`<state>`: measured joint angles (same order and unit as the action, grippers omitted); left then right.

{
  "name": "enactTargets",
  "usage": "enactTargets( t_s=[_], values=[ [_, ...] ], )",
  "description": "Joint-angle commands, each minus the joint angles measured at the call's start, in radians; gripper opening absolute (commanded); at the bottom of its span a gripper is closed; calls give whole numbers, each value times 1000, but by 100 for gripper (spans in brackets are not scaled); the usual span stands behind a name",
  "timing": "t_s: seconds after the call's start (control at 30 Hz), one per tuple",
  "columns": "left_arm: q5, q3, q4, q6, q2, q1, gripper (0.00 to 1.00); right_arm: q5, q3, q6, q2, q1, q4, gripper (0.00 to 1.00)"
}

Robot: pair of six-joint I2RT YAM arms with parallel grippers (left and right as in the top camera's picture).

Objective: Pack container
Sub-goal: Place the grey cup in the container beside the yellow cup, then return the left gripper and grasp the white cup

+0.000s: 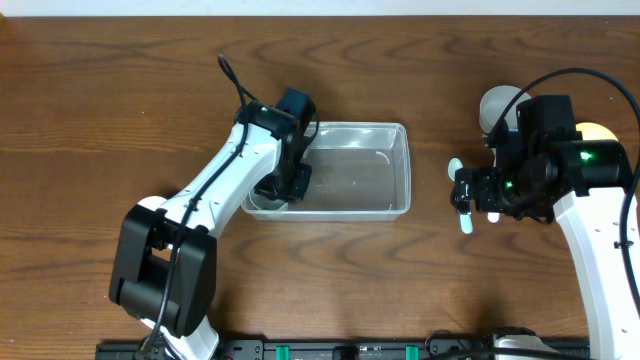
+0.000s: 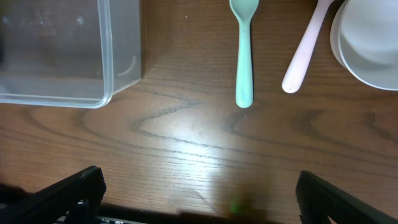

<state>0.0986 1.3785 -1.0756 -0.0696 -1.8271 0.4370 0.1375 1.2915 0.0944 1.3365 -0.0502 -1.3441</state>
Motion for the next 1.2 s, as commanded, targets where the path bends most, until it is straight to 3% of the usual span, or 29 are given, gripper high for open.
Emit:
enactTargets(
  t_s=[0.0, 0.23, 0.4, 0.5, 0.6, 0.87, 1.17],
  values=[
    [-2, -4, -3, 6, -1, -1, 42, -6, 16, -14, 3, 4, -3, 99],
    [-75, 73, -91, 4, 45, -1, 53, -7, 17, -14, 3, 4, -5, 99],
    [-131, 145, -124, -62, 205, -7, 57, -7, 17, -22, 3, 4, -6, 99],
    [-193, 151, -129, -120, 329, -36, 64, -18, 17, -22, 3, 4, -8, 99],
    [-275, 151, -181, -218, 436, -110, 74, -26, 16, -21, 3, 4, -10, 99],
    [-243, 77, -254, -243, 485, -406, 76, -26, 16, -21, 3, 4, -11, 99],
    [-161, -191, -76, -226, 387, -592, 76, -26, 16, -22, 3, 4, -22, 99]
  ],
)
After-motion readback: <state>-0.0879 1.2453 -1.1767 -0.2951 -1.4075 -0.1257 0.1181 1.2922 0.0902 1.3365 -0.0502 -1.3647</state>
